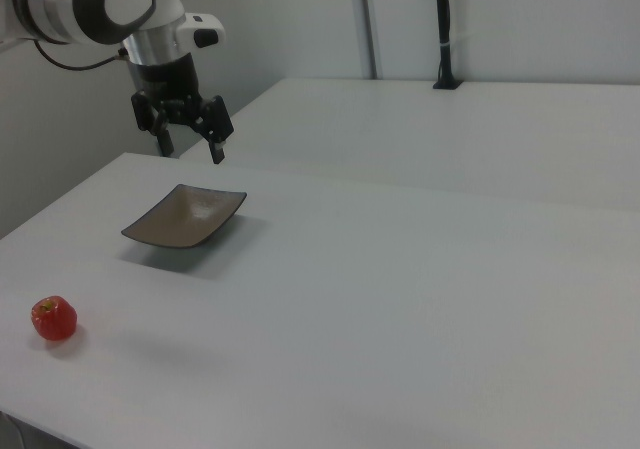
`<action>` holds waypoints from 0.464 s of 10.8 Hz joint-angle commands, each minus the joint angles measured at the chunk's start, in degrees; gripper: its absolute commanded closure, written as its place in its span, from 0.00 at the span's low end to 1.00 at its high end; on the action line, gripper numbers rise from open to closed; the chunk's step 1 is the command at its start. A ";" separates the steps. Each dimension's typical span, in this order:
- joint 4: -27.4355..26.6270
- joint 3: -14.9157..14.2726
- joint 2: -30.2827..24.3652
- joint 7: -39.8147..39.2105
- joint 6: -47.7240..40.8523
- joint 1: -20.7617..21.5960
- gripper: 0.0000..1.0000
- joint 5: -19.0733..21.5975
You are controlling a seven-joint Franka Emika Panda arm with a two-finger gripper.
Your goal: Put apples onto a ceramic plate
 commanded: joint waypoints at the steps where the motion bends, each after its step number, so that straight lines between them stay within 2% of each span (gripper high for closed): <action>1: 0.54 -0.69 0.17 0.69 0.24 0.77 0.00 0.07; 5: 0.63 -0.61 0.26 0.69 0.15 1.03 0.00 -0.01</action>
